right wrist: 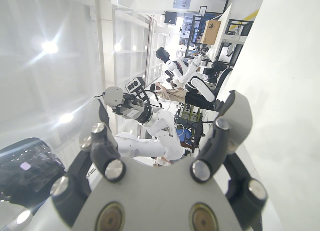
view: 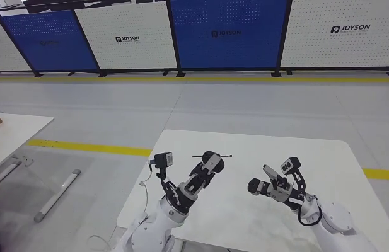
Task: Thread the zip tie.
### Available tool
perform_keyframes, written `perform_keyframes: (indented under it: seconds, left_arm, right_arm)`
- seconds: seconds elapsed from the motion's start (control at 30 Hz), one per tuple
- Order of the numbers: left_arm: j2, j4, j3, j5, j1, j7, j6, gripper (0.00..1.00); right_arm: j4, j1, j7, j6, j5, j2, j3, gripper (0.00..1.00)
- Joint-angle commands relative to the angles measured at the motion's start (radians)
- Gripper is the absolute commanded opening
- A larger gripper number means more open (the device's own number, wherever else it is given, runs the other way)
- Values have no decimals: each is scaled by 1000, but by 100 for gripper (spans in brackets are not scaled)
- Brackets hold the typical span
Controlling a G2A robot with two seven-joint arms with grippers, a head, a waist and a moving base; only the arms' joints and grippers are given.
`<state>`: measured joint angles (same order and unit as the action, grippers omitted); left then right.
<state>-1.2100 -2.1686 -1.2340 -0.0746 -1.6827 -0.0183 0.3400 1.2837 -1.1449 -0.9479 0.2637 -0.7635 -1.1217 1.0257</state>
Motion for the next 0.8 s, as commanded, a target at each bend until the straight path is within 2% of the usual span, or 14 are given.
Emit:
perform_keyframes:
  seconds: [0.0,0.13,0.5,0.57,0.7,0.77]
  left_arm:
    - [-1,-33,10,27,-1,10,0,0]
    - [-1,-76,15,50,-7,15,0,0]
    - [-1,-78,13,41,-10,20,0,0]
    - [-2,-62,13,27,-1,22,-32,0]
    - [-6,-8,38,-50,32,27,-157,0]
    - [-9,19,52,-70,49,43,-194,0]
  right_arm:
    - [0,0,0,0,0,0,0,100]
    - [0,0,0,0,0,0,0,100]
    - [0,0,0,0,0,0,0,100]
    - [0,0,0,0,0,0,0,100]
    - [0,0,0,0,0,0,0,100]
    - [0,0,0,0,0,0,0,100]
